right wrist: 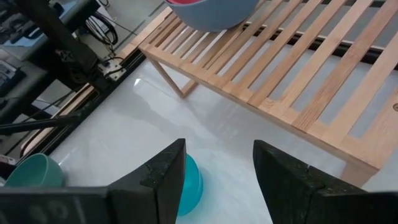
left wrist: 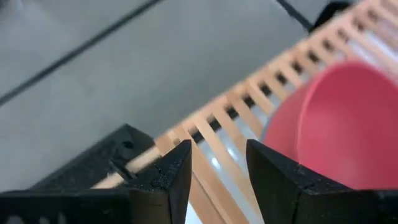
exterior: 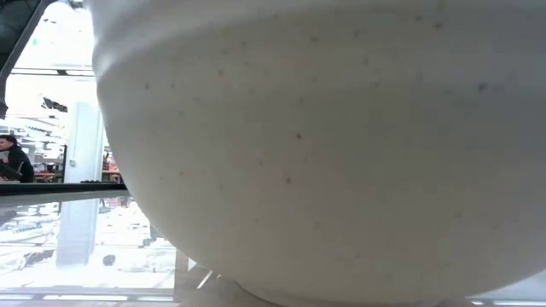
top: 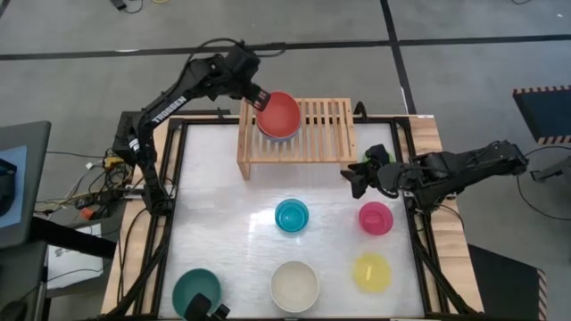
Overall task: Place and stack bowls onto a shelf
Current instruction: Stack the orange bowl on top of the blue bowl on the shelf, then stack the dark green bowl on top of the orange bowl on the shelf
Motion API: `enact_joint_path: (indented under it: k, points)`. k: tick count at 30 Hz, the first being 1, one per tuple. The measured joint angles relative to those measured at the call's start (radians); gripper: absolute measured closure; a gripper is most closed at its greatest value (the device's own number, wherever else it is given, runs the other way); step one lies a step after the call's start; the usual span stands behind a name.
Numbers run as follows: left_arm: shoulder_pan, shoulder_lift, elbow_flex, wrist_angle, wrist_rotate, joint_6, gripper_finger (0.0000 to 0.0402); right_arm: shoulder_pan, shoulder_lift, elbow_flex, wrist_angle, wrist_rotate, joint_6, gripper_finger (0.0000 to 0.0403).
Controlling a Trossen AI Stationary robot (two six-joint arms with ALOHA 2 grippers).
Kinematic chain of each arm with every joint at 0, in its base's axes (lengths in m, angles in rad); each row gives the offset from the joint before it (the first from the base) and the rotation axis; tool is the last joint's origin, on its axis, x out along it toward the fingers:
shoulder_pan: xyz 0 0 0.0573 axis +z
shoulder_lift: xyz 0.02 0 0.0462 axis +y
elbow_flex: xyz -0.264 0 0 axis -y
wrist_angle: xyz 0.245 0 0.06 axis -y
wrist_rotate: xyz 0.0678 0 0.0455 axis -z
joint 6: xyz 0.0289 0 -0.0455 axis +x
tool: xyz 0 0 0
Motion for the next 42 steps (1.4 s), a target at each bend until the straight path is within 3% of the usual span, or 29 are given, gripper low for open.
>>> enact_joint_path:
  k: [7, 19, 26, 37, 42]
  points:
    - [-0.023, -0.001, 0.054, 0.056, 0.001, 0.057, 0.0265, 0.000, 0.000, 0.000, 0.000, 0.001, -0.004, 0.0191]
    - [-0.011, 0.010, -0.128, 0.058, -0.004, 0.017, 0.0265, 0.002, 0.000, 0.000, 0.001, 0.006, -0.006, 0.0191]
    - [-0.018, -0.005, -0.145, 0.058, 0.012, 0.006, 0.0265, 0.002, 0.000, 0.000, 0.001, 0.008, -0.008, 0.0191]
    - [-0.103, -0.170, -0.145, 0.105, -0.036, 0.088, 0.0265, 0.002, -0.001, 0.000, 0.007, 0.025, -0.051, 0.0198]
    - [-0.173, -0.317, -0.315, 0.299, -0.036, 0.117, 0.0284, 0.009, -0.027, 0.000, 0.073, 0.024, -0.139, 0.0244]
